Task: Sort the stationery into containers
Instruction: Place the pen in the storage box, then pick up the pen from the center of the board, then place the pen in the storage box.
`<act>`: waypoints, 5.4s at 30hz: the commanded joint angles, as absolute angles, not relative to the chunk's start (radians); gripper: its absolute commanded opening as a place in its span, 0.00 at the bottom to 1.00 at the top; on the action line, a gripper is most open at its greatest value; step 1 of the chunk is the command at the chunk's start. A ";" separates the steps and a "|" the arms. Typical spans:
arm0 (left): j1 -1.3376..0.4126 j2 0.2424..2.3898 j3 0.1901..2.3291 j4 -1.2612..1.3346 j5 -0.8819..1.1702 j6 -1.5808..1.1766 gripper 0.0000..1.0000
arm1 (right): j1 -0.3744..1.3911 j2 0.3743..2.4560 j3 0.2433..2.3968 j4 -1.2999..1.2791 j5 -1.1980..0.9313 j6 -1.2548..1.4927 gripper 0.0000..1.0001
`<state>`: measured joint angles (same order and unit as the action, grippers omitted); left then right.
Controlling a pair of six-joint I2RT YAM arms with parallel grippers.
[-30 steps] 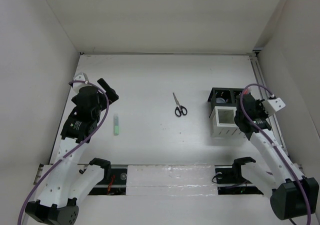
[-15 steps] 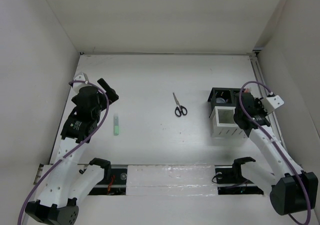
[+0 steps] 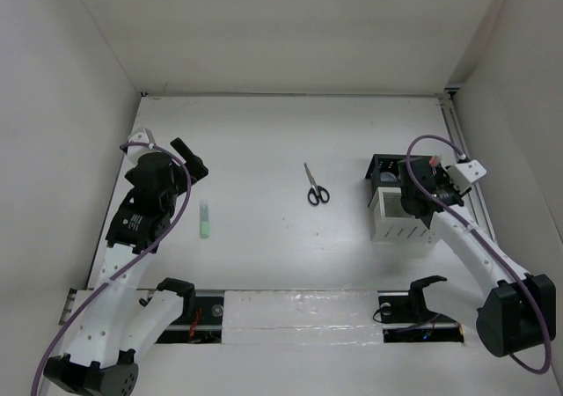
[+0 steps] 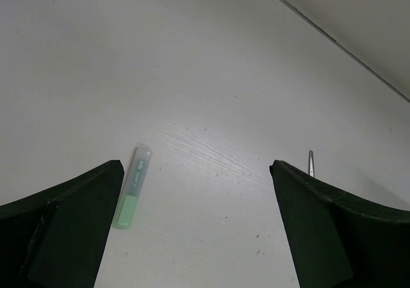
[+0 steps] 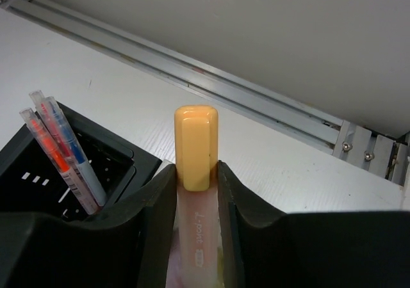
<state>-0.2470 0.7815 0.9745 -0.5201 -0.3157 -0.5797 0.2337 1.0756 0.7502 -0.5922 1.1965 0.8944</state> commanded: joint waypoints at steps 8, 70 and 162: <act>-0.249 0.769 0.965 -0.494 -0.327 -0.565 0.99 | 0.284 1.117 0.833 -0.732 1.290 1.040 0.53; -0.146 0.581 1.026 -0.742 -0.799 -0.922 0.99 | 1.210 2.677 2.444 -0.630 0.367 0.445 0.54; -0.187 0.615 0.989 -0.598 -0.584 -0.739 0.99 | 0.330 1.127 0.808 -0.759 1.319 0.992 0.00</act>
